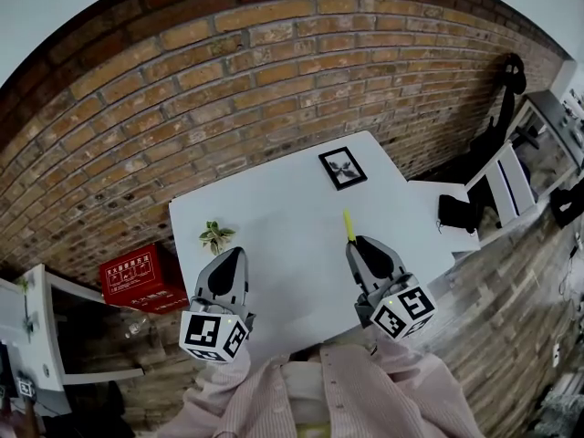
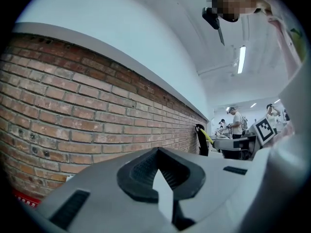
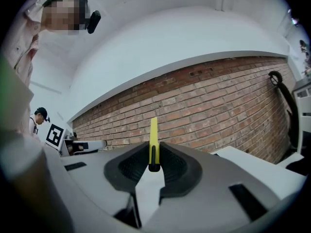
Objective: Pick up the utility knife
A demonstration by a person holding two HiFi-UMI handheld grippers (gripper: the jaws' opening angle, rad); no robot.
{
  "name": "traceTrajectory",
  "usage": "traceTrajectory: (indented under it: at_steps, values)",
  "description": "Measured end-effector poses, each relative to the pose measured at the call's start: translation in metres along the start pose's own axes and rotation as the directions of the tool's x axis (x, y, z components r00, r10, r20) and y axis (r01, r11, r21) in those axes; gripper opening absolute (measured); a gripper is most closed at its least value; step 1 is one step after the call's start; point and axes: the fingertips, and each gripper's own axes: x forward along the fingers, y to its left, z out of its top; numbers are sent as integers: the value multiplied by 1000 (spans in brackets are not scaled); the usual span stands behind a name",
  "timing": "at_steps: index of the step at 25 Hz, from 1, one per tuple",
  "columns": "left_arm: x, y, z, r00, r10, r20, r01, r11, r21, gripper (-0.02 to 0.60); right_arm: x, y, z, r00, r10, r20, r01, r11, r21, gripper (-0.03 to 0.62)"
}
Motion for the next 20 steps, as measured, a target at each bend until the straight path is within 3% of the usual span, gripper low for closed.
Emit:
traceTrajectory:
  at_steps: [11,20]
  values:
    - [-6,7,27,999,33,43,-36,997,71,-8,-9,-11,37,995,-32,93,33,999,-8,69]
    - [-6,6,27,998,47,34,-50,994,93,-8,-12,-17,35,996,-43,83,44,999,-19,67]
